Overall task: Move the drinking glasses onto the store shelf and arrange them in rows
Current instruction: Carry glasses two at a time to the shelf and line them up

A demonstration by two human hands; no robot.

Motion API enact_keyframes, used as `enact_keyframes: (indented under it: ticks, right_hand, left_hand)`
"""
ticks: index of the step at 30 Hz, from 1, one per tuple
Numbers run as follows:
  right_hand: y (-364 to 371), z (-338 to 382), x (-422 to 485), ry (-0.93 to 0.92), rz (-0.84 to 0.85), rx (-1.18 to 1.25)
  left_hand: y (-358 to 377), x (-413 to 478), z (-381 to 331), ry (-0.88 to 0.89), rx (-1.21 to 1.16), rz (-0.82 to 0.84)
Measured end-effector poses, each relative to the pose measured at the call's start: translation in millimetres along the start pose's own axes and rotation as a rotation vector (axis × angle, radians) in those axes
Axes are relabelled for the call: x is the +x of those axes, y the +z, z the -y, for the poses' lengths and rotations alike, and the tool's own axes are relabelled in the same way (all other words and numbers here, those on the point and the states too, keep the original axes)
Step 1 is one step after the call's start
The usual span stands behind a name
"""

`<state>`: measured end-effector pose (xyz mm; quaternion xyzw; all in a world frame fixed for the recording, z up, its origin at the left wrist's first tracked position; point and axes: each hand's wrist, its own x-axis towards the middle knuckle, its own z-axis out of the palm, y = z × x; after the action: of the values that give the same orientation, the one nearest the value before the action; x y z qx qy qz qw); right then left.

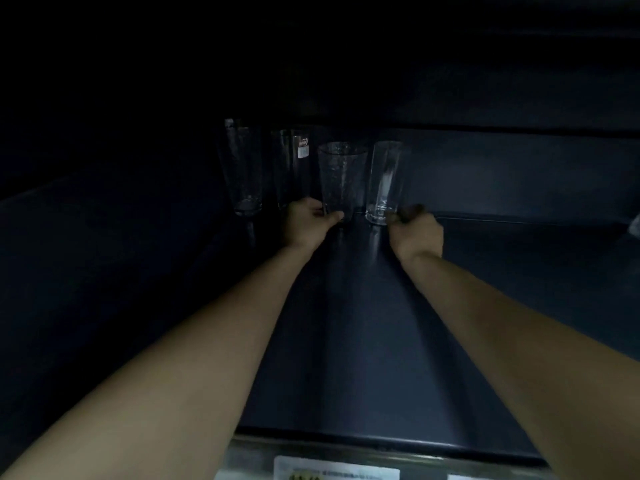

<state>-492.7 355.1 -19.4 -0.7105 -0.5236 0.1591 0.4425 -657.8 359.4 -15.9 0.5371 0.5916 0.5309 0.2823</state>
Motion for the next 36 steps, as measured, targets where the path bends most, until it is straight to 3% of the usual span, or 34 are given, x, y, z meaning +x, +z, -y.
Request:
enact_keyframes:
  ticks: [4, 8, 14, 21, 30, 36]
  right_hand:
    - [-28, -6, -22, -0.021, 0.066, 0.176]
    - [-58, -13, -46, 0.074, 0.162, 0.386]
    - [-142, -16, -102, 0.184, 0.431, 0.437]
    - [-262, -54, -207, 0.002, 0.129, 0.294]
    - [-382, -118, -294, 0.108, -0.218, 0.271]
    - [-456, -161, -318, 0.150, -0.369, 0.229]
  left_hand:
    - [-8, -24, -3, -0.001, -0.019, -0.029]
    - [-14, -50, -3, -0.069, -0.099, 0.011]
    - [-25, -124, -55, -0.281, -0.256, 0.414]
    - [-16, -243, -94, -0.101, -0.368, 0.475]
    - [51, -344, -158, 0.154, -0.347, 0.729]
    - [114, -396, -198, 0.208, -0.374, 0.841]
